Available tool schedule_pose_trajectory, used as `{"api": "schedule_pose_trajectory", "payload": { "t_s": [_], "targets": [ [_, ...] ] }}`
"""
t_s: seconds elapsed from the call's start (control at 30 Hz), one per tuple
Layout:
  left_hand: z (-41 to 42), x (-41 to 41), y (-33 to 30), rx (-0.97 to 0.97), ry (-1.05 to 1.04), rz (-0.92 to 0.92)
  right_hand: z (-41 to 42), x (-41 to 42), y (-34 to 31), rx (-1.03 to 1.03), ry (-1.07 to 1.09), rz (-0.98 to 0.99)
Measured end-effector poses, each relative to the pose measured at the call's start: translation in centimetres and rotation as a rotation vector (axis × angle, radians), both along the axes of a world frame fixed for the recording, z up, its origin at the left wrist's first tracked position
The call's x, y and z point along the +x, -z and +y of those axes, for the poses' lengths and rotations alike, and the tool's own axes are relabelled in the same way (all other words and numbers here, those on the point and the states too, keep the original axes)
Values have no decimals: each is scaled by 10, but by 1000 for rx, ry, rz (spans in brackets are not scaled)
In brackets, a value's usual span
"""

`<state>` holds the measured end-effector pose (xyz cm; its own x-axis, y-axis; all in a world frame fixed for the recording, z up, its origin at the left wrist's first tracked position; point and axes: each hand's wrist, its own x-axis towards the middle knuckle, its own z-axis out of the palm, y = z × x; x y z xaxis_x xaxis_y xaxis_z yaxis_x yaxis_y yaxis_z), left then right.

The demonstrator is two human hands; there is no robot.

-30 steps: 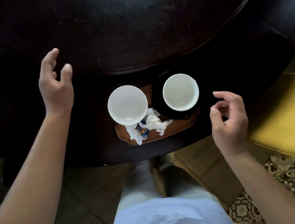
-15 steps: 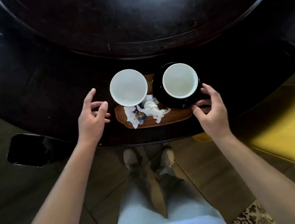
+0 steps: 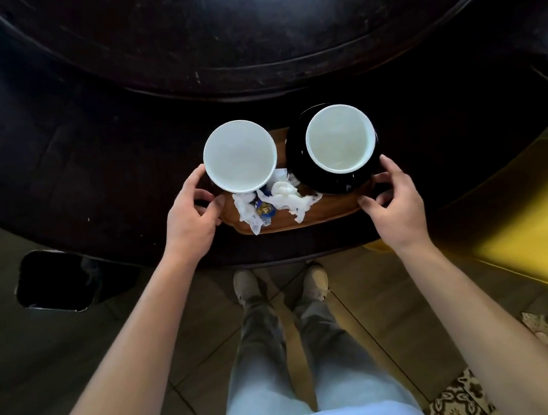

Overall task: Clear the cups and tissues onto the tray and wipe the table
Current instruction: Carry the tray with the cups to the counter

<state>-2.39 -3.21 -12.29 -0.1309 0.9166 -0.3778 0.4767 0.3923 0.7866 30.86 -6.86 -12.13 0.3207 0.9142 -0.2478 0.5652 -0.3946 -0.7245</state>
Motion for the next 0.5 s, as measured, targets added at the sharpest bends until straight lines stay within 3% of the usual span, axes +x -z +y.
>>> {"api": "schedule_pose_trajectory", "payload": {
  "t_s": [0.23,0.5],
  "targets": [
    [0,-3,6,29,77,111,10,5,-1,-101,-37,-45],
    [18,-17,-1,-67,68,-78,18,12,-11,-153,-93,-75]
  ]
}}
